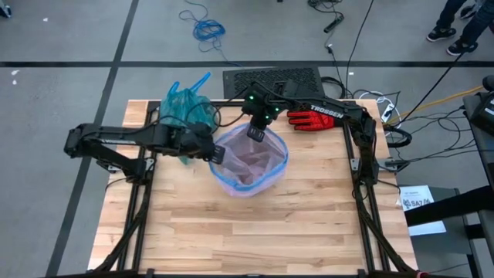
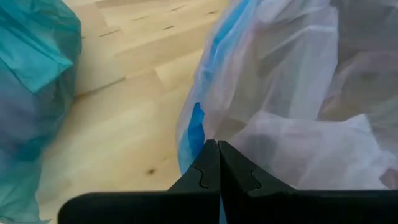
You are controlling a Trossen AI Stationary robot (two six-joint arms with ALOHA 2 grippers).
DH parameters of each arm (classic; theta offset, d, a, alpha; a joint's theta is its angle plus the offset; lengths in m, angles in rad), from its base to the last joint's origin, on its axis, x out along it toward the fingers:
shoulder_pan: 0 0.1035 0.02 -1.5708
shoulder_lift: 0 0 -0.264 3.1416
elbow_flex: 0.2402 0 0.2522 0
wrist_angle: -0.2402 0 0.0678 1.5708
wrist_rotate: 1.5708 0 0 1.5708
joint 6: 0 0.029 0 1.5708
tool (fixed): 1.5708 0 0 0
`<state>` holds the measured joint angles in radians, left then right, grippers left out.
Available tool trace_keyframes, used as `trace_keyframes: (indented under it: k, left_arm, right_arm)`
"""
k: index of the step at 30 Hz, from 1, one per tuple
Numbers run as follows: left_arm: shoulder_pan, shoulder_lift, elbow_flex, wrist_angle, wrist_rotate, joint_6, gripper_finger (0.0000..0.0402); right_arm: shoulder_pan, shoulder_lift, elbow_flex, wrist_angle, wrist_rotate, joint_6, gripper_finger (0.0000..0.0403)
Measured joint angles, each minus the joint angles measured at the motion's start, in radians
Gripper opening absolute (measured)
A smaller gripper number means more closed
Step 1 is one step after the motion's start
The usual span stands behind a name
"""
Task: Place trash/remove bag and relplace
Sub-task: Insert the new pink trash bag into the trash bin
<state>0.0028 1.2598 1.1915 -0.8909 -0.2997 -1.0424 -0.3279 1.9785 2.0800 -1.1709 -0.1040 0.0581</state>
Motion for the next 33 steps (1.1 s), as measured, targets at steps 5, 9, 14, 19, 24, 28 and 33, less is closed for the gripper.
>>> trace_keyframes:
  k: [5,9,14,19,24,28,33]
  left_arm:
    - [-0.035,-0.001,-0.012,0.019,-0.042,-0.025,0.0]
    - [-0.075,0.001,-0.051,0.058,-0.1,-0.071,0.0]
    - [-0.11,0.0,-0.132,0.179,-0.129,-0.079,0.0]
    - [-0.138,0.0,-0.204,0.304,-0.146,-0.082,0.0]
    - [-0.172,0.0,-0.242,0.306,-0.209,-0.11,0.0]
    - [-0.203,0.001,-0.262,0.307,-0.241,-0.131,0.0]
    - [-0.233,0.0,-0.255,0.306,-0.282,-0.131,0.0]
  right_arm:
    - [0.0,0.0,0.0,0.0,-0.001,-0.003,0.0011]
    - [0.0,0.0,0.0,0.002,-0.002,-0.004,0.0011]
    - [0.0,0.0,0.0,0.01,-0.003,-0.004,0.0011]
    - [0.0,0.0,0.0,0.017,0.002,-0.004,0.0011]
    - [-0.001,0.0,0.0,0.022,0.002,-0.003,0.0011]
    - [0.0,0.0,0.0,0.035,-0.002,-0.003,0.0011]
    - [-0.001,0.0,0.0,0.046,0.0,-0.003,0.0011]
